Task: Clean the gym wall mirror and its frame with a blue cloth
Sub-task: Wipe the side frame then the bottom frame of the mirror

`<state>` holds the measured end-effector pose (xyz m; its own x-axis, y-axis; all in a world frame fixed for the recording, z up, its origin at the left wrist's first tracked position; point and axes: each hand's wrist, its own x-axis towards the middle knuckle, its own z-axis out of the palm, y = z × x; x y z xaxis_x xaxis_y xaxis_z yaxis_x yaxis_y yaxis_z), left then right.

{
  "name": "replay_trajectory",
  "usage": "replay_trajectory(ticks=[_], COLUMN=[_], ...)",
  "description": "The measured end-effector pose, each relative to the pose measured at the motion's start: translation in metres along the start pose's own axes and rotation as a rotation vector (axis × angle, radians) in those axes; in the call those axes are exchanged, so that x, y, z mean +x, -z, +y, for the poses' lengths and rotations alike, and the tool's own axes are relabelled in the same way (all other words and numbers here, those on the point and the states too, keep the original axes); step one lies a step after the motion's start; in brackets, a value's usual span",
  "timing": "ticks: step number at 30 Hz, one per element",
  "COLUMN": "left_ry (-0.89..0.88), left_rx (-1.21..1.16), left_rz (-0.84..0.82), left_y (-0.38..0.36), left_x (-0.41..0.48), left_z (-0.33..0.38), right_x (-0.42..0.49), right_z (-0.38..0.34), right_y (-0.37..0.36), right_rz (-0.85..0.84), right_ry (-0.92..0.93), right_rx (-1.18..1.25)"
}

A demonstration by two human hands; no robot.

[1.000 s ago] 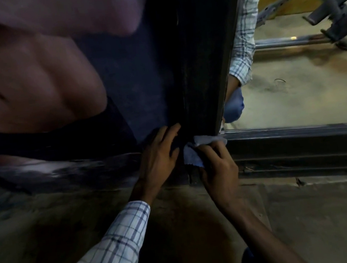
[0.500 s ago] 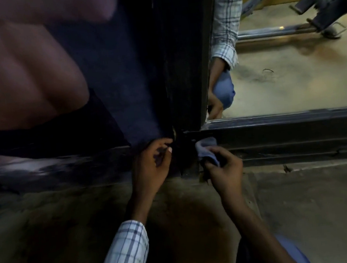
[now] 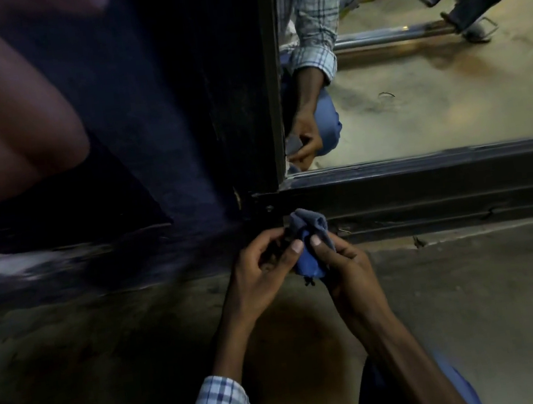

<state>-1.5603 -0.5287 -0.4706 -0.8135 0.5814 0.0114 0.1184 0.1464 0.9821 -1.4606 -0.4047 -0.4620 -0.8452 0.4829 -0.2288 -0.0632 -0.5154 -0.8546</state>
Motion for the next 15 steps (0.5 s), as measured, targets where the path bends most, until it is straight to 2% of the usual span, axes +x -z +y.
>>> replay_trajectory(ticks=[3,7,11,15], left_ry=[-0.002,0.018,0.046,0.081], left_rx=[-0.018,-0.028,-0.044,-0.070], left_rz=[0.020,0.038,-0.022,0.004], left_y=[-0.009,-0.016,-0.017,-0.018], left_x=[-0.002,-0.004,-0.008,-0.008], left_z=[0.003,0.003,0.008,0.011], right_x=[0.001,0.000,-0.005,-0.006], right_z=[-0.003,-0.008,-0.016,-0.020], right_y=[0.010,0.017,0.018,0.020], right_rz=[-0.059,-0.054,-0.040,-0.114], right_ry=[-0.008,-0.037,-0.056,-0.029], right_rx=[-0.042,-0.078,-0.192,-0.269])
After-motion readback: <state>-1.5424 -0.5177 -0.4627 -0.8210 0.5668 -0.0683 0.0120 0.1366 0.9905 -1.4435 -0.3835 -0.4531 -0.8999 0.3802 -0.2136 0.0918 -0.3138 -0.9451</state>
